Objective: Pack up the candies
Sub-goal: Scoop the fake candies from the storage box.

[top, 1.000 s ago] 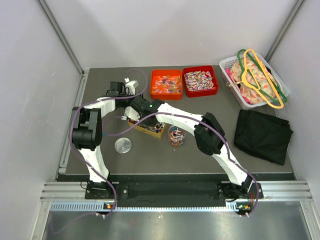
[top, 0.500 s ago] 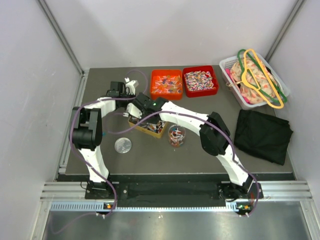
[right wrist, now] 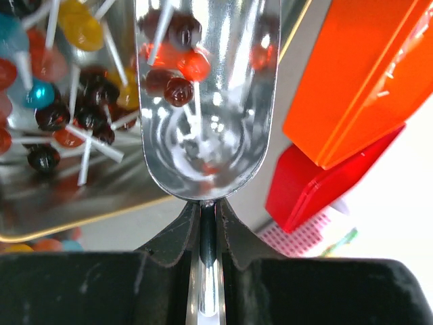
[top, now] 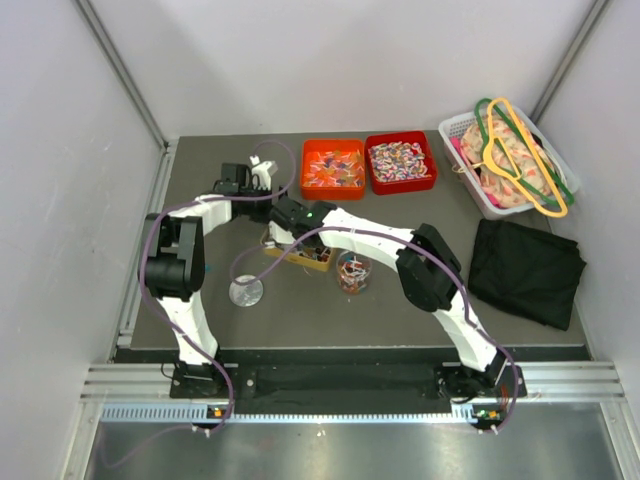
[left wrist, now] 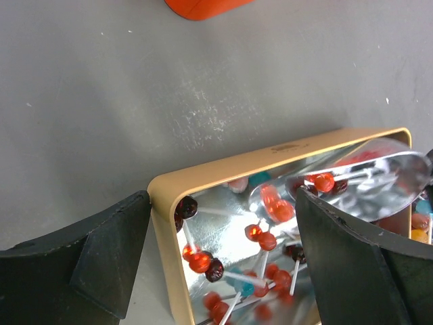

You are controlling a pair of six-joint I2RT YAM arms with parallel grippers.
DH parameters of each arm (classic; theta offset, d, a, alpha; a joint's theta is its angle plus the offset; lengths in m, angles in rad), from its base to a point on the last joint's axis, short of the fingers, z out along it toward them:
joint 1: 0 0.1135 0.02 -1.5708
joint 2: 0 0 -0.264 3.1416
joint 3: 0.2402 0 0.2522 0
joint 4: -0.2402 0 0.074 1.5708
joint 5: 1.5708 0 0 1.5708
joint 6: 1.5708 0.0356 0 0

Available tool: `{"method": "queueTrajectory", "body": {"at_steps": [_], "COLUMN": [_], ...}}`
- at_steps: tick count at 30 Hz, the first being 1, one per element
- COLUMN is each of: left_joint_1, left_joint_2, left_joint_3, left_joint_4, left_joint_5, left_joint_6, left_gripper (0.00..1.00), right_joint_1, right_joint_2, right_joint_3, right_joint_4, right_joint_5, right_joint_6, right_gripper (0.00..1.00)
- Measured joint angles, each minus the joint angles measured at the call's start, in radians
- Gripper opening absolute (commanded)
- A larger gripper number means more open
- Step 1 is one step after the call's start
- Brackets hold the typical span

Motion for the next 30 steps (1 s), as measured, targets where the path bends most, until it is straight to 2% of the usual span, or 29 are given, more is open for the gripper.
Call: {"method": "queueTrajectory", "body": {"at_steps": [9,20,30], "left_joint_1": [0.0,0.0,0.0], "left_joint_2": [0.0,0.0,0.0], "left_joint_3": [-0.002,-0.005,-0.01], "left_joint_4": [-0.001,0.0,0.002], "left_joint_5": [0.0,0.001,0.005], "left_joint_6": [0.0,-0.001,-0.015], "left_gripper": [0.92,0.92,0.92], "right_joint_1": [0.02,0.101,0.134], "right_joint_2": [-0.001,0.008,0.126], "right_joint_3": [-0.035,-0.037,0.098], "right_joint_4": [-0.046,-0.024,0.01], "right_joint_5": [0.113,0.186,0.2], "right_joint_6": [-0.113,-0.263,-0.28], "right_gripper": [0.0,0.0,0.0]}}
